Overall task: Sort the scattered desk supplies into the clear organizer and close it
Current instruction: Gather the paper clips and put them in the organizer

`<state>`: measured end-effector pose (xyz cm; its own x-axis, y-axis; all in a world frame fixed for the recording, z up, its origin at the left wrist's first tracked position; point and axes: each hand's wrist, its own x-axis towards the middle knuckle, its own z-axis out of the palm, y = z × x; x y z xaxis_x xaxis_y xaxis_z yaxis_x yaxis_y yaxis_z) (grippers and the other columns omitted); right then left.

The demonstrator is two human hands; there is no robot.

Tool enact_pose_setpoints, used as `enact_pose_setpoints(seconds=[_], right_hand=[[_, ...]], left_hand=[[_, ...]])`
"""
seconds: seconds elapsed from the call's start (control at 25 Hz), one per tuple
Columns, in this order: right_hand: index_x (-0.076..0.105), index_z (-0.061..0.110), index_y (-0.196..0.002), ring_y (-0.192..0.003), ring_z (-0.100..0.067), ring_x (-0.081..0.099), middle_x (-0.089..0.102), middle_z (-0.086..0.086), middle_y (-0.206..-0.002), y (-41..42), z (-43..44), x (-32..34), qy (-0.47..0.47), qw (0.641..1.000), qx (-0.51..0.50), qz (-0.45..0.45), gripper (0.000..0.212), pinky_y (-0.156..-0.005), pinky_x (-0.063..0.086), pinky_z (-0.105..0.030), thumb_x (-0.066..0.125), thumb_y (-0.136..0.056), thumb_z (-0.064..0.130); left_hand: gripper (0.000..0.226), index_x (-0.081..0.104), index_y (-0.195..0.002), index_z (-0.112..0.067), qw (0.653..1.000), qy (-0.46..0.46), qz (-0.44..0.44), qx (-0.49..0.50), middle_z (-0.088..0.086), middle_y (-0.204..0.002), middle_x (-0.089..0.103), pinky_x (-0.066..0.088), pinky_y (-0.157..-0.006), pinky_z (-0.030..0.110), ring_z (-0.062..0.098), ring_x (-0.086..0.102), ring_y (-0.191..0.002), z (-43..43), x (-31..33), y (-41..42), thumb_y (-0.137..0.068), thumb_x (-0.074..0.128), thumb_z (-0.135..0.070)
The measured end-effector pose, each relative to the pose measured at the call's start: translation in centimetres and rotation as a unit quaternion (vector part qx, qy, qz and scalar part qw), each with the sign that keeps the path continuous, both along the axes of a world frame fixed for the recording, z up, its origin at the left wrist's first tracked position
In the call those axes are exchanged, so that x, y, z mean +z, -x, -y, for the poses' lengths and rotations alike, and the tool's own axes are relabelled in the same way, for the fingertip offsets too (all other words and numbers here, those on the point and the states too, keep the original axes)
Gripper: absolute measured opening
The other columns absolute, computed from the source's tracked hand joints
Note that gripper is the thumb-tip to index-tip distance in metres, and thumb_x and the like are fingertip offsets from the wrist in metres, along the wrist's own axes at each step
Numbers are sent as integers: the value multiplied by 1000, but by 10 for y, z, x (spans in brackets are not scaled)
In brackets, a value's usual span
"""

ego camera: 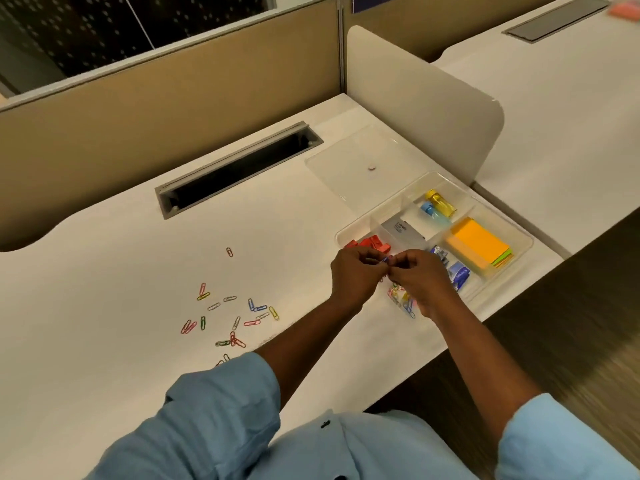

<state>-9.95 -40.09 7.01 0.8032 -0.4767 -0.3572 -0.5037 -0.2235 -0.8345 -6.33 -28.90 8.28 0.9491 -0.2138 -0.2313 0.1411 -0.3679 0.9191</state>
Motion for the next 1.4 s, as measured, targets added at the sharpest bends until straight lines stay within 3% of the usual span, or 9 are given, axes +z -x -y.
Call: enact_pose_setpoints(seconds=[0.12, 0.2, 0.32, 0.56, 0.72, 0.84, 1.0, 1.28, 1.4], right_hand=[[64, 15, -97, -87, -18, 61, 68, -7, -100, 7, 11, -6, 155, 984, 72, -53, 11, -79, 49, -30, 66, -86, 15], [62, 12, -109, -97, -23, 63, 67, -10, -109, 12, 17, -9, 217, 965, 118, -88, 22, -85, 50, -31, 63, -87, 13], [56, 14, -123, -107, -26, 63, 64, -11, -119, 15, 24, -7, 248, 948, 167, -108, 36, -92, 50, -34, 62, -88, 8], [60, 7, -114, -109, -30, 60, 63, -14, -114, 8, 34, 3, 288, 914, 233, -164, 29, -95, 49, -37, 61, -86, 7], [57, 8, -122, -113, -27, 59, 61, -13, -123, 4, 33, 7, 295, 909, 234, -178, 38, -97, 49, -34, 65, -85, 11], [63, 7, -112, -102, -25, 64, 66, -13, -114, 6, 23, 6, 305, 938, 154, -56, 24, -87, 50, -30, 60, -90, 12], [66, 8, -103, -92, -25, 65, 68, -12, -104, -5, 3, 11, 282, 950, 137, -12, 17, -82, 48, -27, 61, -90, 17], [65, 7, -95, -85, -22, 64, 66, -8, -91, -13, -60, 5, 228, 940, 224, 122, 10, -74, 45, -23, 57, -91, 12], [60, 9, -112, -97, -22, 60, 61, -11, -108, -20, -96, -16, 232, 917, 312, 94, 23, -77, 43, -23, 57, -91, 20]], left_hand=[[19, 73, -96, -7, 992, -87, 58, -67, 7, -91, 74, 52, -75, 18, 11, 67, -79, 20, -11, 5, -78, 72, -14], [20, 71, -101, -5, 981, -134, 63, -125, 10, -100, 73, 51, -83, 19, 17, 67, -92, 30, -17, 7, -82, 67, -9], [29, 67, -112, -3, 958, -190, 76, -199, 14, -111, 69, 50, -95, 29, 23, 65, -103, 39, -18, 10, -82, 65, -2], [21, 69, -105, 0, 925, -244, 116, -266, 18, -104, 69, 51, -90, 36, 29, 66, -97, 41, -18, 7, -88, 57, -1], [20, 69, -104, -3, 932, -235, 126, -244, 13, -103, 71, 52, -87, 31, 23, 66, -94, 36, -18, 8, -89, 55, -5], [19, 69, -104, -6, 944, -224, 136, -202, 10, -103, 71, 48, -83, 26, 20, 65, -93, 27, -18, 6, -89, 57, -8], [17, 70, -100, -9, 960, -199, 148, -127, 7, -102, 71, 44, -78, 21, 16, 62, -87, 5, -18, 2, -89, 57, -10], [13, 68, -93, -11, 971, -200, 128, 4, 3, -93, 69, 41, -71, 21, 10, 55, -75, -58, -26, -6, -88, 56, -10], [10, 66, -88, -13, 969, -217, 100, 61, 1, -90, 69, 41, -67, 20, 10, 55, -73, -99, -36, -6, -86, 57, -10]])
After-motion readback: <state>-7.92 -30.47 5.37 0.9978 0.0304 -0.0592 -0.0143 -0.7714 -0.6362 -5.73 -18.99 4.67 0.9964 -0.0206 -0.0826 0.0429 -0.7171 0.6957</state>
